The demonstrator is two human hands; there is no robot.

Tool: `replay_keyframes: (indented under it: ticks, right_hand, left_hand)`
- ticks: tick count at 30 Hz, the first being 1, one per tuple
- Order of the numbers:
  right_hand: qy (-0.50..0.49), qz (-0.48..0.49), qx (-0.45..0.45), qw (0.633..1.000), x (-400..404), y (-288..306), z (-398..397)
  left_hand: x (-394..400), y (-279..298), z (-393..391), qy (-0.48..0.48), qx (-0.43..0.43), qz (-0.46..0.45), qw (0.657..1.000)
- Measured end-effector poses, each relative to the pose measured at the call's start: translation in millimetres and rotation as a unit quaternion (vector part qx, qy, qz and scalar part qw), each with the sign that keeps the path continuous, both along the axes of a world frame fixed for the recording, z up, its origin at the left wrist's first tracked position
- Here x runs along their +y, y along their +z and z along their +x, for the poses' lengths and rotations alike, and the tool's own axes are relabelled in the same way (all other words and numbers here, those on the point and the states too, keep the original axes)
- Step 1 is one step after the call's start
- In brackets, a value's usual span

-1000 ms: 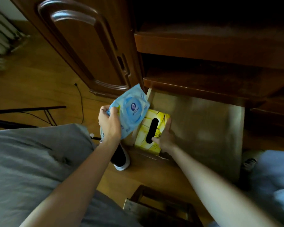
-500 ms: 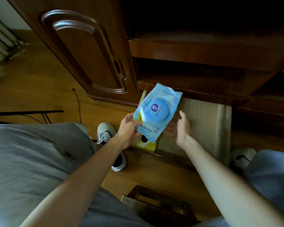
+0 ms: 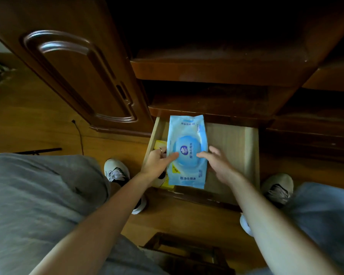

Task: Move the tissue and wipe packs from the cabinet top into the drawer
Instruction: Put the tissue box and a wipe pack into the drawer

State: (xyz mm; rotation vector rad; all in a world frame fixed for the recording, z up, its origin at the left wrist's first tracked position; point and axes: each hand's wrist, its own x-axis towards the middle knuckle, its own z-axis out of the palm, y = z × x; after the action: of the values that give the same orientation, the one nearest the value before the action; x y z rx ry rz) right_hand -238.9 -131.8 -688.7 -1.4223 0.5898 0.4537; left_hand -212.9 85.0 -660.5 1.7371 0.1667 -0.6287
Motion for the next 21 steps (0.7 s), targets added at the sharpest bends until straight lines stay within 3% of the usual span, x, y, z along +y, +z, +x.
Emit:
replay_keyframes:
  ticks: [3, 6, 8, 11, 15, 18, 21]
  right_hand:
    - [0.048, -0.072, -0.016, 0.996, -3.6, -7.3, -5.2]
    - [-0.018, -0.158, -0.021, 0.987, -18.5, -21.5, -9.3]
    - [-0.045, -0.237, 0.013, 0.970, -34.9, -38.2, -11.1]
    - [-0.050, -0.255, 0.067, 0.963, -45.4, -61.9, -16.7]
    - [0.000, -0.252, 0.108, 0.962, -25.2, -86.2, -15.7]
    - [0.037, -0.244, 0.116, 0.962, -5.8, -99.4, -13.6]
    - [0.129, -0.338, 0.130, 0.923, 2.7, -107.2, -13.6]
  left_hand:
    - [-2.8, -7.1, 2.4, -0.047, -0.032, 0.069, 0.996]
    - [-5.5, -13.8, 3.6, -0.111, -0.100, 0.194, 0.970]
    - [-1.9, -22.0, 2.6, -0.142, -0.161, 0.296, 0.931]
    - [8.7, -37.0, -3.7, -0.244, -0.191, 0.415, 0.856]
    - [19.3, -58.0, -17.3, -0.368, -0.159, 0.450, 0.798]
    - [23.2, -67.4, -26.0, -0.386, -0.143, 0.458, 0.788]
    - [27.1, -71.1, -27.9, -0.382, -0.161, 0.456, 0.787]
